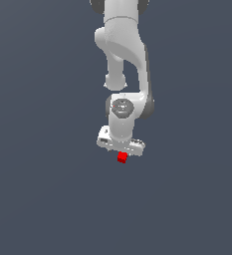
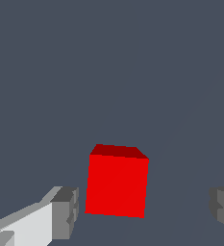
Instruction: Pick up the red cube and move it to a goal position.
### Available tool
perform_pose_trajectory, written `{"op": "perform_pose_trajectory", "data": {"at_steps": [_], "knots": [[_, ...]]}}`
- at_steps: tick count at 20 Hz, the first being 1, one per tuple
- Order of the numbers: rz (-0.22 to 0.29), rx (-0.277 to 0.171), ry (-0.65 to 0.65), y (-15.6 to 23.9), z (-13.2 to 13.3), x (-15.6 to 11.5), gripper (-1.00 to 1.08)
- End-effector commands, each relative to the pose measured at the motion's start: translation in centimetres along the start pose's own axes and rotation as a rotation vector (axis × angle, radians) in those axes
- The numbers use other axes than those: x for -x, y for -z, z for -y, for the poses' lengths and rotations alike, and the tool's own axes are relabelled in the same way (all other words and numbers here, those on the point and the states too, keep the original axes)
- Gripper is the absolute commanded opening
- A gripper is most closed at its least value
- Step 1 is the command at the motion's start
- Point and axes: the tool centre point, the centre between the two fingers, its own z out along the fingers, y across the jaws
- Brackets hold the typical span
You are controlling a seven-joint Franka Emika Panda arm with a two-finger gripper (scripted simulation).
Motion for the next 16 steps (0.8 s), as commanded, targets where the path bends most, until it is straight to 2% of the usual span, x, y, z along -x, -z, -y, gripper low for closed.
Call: {"op": "perform_pose_trajectory", "data": {"at_steps": [1, 11, 12, 16], "knots": [[-0.001, -0.002, -0.034, -1.4, 0.6, -0.1, 1.00], [0.001, -0.007, -0.085, -3.6, 1.6, -0.4, 1.00], [0.001, -0.007, -0.085, -3.6, 1.6, -0.4, -1.00], [0.001, -0.007, -0.085, -3.6, 1.6, -0.4, -1.00]]}}
